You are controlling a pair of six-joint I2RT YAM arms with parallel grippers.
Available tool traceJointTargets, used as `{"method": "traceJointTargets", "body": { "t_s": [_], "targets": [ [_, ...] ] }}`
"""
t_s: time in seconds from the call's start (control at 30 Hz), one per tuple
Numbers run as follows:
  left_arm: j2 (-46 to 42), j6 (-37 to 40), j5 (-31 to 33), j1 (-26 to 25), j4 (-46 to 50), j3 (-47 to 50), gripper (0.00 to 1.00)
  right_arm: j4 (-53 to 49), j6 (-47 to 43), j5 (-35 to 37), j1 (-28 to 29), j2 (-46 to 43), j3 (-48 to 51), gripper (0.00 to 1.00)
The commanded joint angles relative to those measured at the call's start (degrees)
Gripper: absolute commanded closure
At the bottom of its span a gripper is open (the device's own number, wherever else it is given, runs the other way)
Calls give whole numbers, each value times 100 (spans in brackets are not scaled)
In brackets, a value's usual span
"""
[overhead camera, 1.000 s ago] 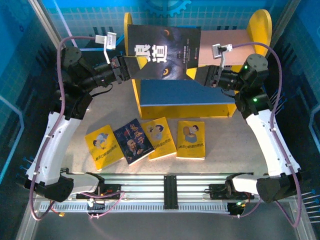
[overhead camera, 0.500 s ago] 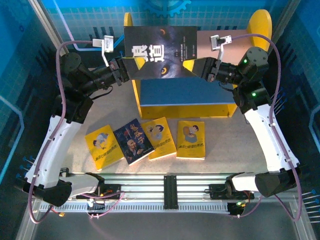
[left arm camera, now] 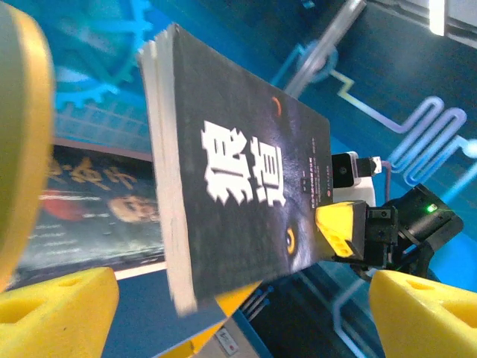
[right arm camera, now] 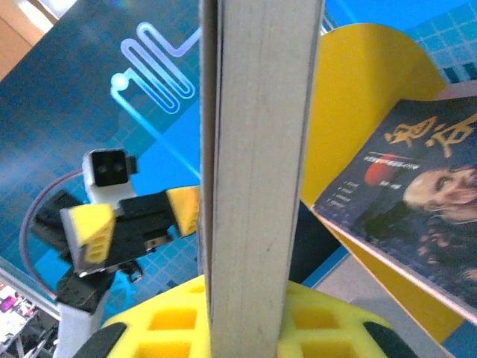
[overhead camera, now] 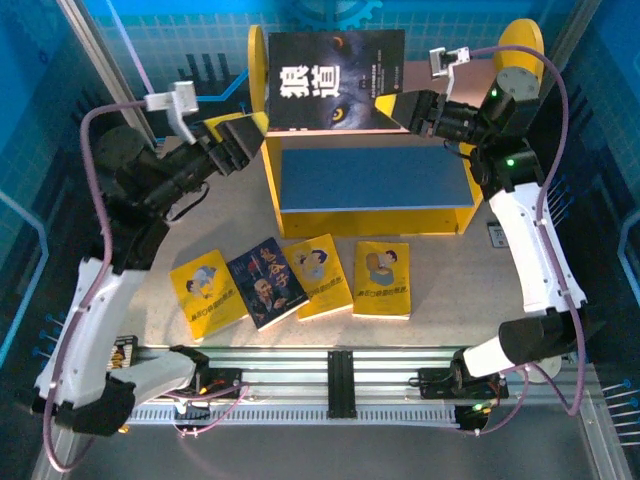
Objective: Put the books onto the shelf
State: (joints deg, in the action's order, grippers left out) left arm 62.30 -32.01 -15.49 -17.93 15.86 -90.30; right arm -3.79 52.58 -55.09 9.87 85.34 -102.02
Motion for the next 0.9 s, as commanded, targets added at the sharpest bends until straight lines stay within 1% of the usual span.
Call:
{"method": "traceJointTargets", "body": {
  "t_s": [0.0,0.2,0.37,0.53,0.87],
  "targets": [
    [-440,398,1017,18,532,143,10,-89,-266,-140,-128,214,-537,99],
    [-522,452,1464,18,1235,121,9,-328,-368,-149,-188,760,-1044,100],
    [-605,437,1770,18,1283,418,9,-762,-664,-73,-163,1040,-1312,100],
    [-588,380,1748,18,1288,607,9,-1167,-940,-9,-85,1185,-1511,100],
    [-588,326,1707,18,1348,720,9,-1437,-1180,225,138,1301,-1625,100]
  ]
}}
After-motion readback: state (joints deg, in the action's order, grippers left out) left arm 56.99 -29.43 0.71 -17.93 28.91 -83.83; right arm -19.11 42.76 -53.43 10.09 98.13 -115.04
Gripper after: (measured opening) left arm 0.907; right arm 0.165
